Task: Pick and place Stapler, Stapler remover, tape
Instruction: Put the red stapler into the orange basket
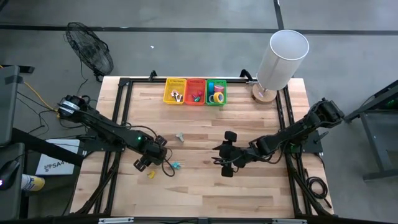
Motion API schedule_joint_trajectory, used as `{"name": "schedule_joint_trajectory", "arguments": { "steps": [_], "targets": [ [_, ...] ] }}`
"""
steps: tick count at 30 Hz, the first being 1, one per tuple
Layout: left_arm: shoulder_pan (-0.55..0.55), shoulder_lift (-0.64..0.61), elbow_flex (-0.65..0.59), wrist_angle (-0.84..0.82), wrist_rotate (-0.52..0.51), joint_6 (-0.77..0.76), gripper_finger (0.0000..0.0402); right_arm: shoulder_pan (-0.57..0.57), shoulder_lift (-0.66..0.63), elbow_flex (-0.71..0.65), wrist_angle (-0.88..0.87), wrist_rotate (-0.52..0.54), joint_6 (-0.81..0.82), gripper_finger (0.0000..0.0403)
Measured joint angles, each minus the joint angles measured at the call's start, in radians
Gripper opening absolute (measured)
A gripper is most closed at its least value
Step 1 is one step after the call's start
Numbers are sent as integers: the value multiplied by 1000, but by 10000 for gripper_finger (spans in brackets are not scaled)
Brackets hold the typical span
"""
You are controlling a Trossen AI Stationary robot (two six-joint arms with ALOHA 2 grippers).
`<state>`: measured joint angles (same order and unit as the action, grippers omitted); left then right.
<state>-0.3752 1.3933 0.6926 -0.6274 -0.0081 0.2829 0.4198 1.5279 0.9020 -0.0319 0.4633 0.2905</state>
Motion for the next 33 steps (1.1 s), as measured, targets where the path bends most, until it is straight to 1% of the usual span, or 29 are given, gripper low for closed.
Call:
{"name": "schedule_joint_trajectory", "arguments": {
  "steps": [6,11,19,22,25,33],
  "targets": [
    [0,-1,0,37,-1,0,218,0,0,0,0,-1,1,165],
    [0,-1,0,35,-2,-9,218,0,0,0,0,-1,8,165],
    [2,-1,0,34,-3,-129,218,0,0,0,0,-2,17,165],
    [2,-1,0,34,-18,-156,218,0,0,0,0,-2,20,165],
    [2,3,0,35,-36,-169,218,0,0,0,0,-1,20,165],
    [2,60,1,36,-29,-190,218,0,0,0,0,-1,24,165]
  ]
}}
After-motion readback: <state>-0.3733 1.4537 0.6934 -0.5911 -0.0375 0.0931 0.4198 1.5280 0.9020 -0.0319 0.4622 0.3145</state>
